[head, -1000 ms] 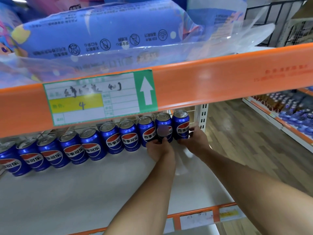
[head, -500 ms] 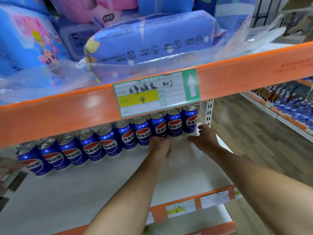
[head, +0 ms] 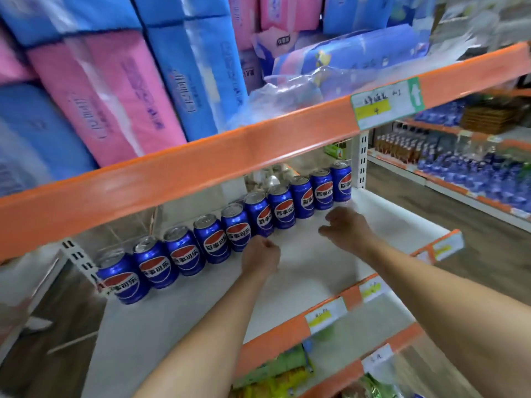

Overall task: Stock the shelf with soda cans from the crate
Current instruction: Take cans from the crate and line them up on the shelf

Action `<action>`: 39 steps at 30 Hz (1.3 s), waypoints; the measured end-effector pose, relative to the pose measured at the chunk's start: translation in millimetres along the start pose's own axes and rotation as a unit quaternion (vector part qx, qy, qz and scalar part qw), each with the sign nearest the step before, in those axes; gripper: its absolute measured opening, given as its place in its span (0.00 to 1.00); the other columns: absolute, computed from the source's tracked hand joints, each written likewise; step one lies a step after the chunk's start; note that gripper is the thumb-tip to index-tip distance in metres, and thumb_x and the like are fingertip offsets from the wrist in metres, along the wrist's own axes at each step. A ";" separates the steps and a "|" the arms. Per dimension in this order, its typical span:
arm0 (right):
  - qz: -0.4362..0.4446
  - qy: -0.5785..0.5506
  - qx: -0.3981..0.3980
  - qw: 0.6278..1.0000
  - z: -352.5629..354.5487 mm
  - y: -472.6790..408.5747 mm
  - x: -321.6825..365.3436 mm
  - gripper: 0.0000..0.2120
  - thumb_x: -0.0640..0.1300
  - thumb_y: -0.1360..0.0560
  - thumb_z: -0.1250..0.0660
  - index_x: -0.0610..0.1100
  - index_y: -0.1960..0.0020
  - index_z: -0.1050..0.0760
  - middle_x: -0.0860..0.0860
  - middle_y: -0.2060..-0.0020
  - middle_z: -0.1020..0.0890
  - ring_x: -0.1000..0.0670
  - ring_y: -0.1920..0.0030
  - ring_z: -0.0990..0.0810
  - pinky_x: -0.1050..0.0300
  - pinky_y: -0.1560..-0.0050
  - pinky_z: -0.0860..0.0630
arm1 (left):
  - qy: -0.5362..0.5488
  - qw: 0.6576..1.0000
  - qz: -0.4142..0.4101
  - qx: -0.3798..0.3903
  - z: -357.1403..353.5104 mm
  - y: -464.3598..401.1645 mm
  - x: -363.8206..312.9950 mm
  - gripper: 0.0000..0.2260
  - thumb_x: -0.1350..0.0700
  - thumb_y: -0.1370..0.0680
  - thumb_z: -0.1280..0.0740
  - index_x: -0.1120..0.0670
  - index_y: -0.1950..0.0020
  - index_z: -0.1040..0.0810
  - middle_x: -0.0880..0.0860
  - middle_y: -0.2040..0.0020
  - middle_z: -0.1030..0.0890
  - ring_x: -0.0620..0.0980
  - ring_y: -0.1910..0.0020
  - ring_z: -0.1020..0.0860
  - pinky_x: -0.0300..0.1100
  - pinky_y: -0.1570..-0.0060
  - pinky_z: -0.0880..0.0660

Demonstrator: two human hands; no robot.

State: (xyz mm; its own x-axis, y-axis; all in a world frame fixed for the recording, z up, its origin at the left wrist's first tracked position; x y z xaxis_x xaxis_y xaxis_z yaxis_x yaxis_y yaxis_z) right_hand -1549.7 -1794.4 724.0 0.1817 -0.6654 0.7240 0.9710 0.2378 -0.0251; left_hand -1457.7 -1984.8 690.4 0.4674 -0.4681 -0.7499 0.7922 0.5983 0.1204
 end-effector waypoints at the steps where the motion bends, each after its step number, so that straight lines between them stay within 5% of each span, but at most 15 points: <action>1: 0.000 0.001 -0.009 1.000 -1.3 14.4 4.5 0.20 0.46 0.25 0.29 0.44 0.35 0.25 0.48 0.38 0.21 0.48 0.40 0.22 0.59 0.43 0.27 | -0.014 1.000 -0.024 0.009 5.3 8.1 1.4 0.08 0.55 0.24 0.37 0.57 0.52 0.21 0.55 0.55 0.16 0.54 0.57 0.17 0.48 0.56 0.19; 6: -0.004 0.041 -0.034 0.999 12.1 73.5 12.8 0.20 0.46 0.26 0.29 0.44 0.35 0.24 0.47 0.39 0.20 0.47 0.40 0.22 0.55 0.42 0.25 | -0.048 0.991 -0.107 0.062 11.3 50.2 -14.9 0.04 0.58 0.22 0.36 0.54 0.51 0.22 0.50 0.56 0.20 0.44 0.63 0.24 0.38 0.65 0.29; 12: -0.034 0.078 -0.073 0.994 57.6 126.5 -15.5 0.20 0.45 0.28 0.30 0.42 0.37 0.23 0.47 0.41 0.19 0.47 0.40 0.21 0.58 0.45 0.26 | -0.058 0.969 -0.207 0.126 -24.6 93.9 -62.0 0.09 0.57 0.24 0.35 0.51 0.47 0.19 0.50 0.46 0.16 0.53 0.44 0.20 0.43 0.44 0.24; 22: -0.181 0.100 -0.113 0.972 123.7 262.7 -108.4 0.18 0.45 0.28 0.29 0.43 0.39 0.21 0.46 0.43 0.17 0.48 0.42 0.20 0.60 0.46 0.27 | -0.079 0.903 -0.315 0.283 -123.9 214.7 -93.8 0.07 0.57 0.24 0.36 0.49 0.50 0.19 0.52 0.47 0.15 0.54 0.45 0.19 0.45 0.45 0.22; 30: -0.305 0.105 -0.096 0.942 129.9 387.1 -176.1 0.20 0.46 0.27 0.29 0.43 0.36 0.21 0.47 0.42 0.17 0.49 0.43 0.20 0.62 0.48 0.27 | -0.133 0.846 -0.346 0.382 -181.7 317.7 -59.4 0.10 0.55 0.24 0.35 0.50 0.44 0.18 0.52 0.49 0.16 0.54 0.46 0.18 0.41 0.51 0.24; 39: -0.310 0.111 -0.041 0.943 137.8 447.7 -213.2 0.22 0.48 0.28 0.27 0.43 0.36 0.21 0.47 0.42 0.17 0.49 0.43 0.20 0.63 0.49 0.28 | -0.142 0.845 -0.335 0.392 -191.6 380.1 -47.3 0.09 0.55 0.25 0.35 0.49 0.46 0.20 0.54 0.50 0.15 0.56 0.49 0.17 0.46 0.49 0.20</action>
State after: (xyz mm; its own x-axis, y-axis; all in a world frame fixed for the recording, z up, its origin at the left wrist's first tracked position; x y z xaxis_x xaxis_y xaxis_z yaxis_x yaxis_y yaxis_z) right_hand -1175.1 -1448.6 653.4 -0.4057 -0.7928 0.4548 0.9085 -0.2956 0.2952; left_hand -1253.9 -1610.6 647.0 -0.2020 -0.7352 -0.6470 0.8808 -0.4252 0.2082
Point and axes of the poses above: each hand's wrist, its own y-axis away from the middle knuckle, its own z-axis out of the back of the hand, x = y × z, the point moved 4 cm from there along -y, towards the middle knuckle
